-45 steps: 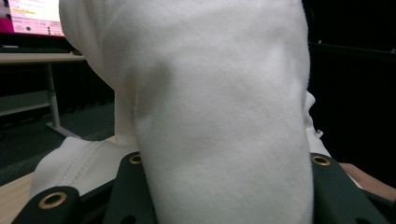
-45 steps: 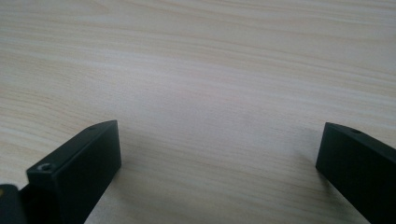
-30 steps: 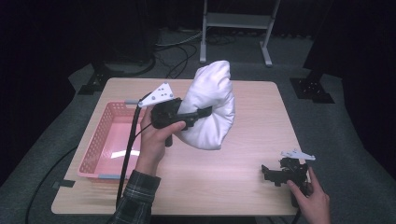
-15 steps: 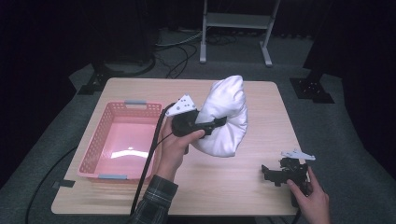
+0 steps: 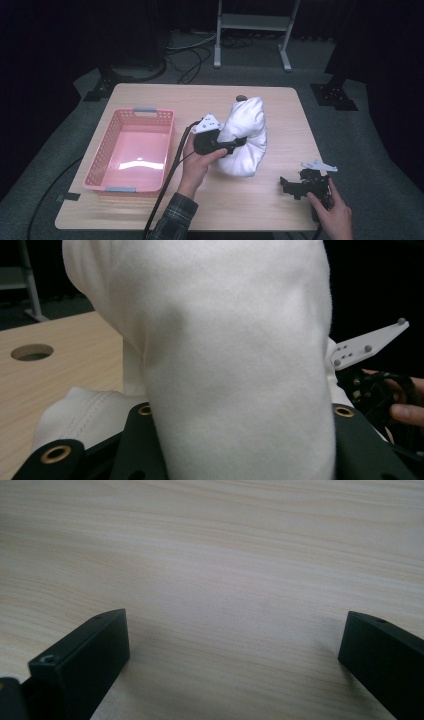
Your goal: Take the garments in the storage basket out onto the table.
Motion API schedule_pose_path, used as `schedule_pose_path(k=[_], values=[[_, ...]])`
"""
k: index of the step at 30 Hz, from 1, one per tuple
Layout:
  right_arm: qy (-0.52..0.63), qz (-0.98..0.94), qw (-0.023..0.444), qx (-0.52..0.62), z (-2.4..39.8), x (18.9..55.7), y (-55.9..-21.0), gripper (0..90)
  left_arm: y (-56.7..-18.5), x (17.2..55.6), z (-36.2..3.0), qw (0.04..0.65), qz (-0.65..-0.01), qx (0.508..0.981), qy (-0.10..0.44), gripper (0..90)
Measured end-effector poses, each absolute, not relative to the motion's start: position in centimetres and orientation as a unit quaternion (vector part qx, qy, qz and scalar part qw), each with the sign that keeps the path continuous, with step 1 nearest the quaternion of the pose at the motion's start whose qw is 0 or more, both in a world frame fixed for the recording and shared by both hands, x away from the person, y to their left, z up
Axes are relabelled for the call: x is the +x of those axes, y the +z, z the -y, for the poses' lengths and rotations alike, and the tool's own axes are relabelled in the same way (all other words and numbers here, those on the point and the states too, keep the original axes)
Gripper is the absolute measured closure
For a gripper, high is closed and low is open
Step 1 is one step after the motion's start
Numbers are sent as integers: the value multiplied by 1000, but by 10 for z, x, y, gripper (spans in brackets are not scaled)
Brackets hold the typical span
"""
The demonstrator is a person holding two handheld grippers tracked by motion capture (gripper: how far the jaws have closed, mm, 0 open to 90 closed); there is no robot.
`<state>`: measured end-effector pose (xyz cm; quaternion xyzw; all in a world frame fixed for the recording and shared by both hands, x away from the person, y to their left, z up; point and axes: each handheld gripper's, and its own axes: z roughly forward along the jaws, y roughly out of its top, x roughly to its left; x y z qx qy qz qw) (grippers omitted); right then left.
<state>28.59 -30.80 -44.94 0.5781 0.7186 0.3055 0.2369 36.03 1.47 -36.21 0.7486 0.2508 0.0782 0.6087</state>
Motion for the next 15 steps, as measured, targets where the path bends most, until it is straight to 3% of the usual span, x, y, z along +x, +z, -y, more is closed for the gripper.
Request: schedule_pose_path(k=[15], values=[[306, -718, 237, 579, 308, 286, -449, 0, -394, 367, -5, 560, -277, 778, 64, 565]])
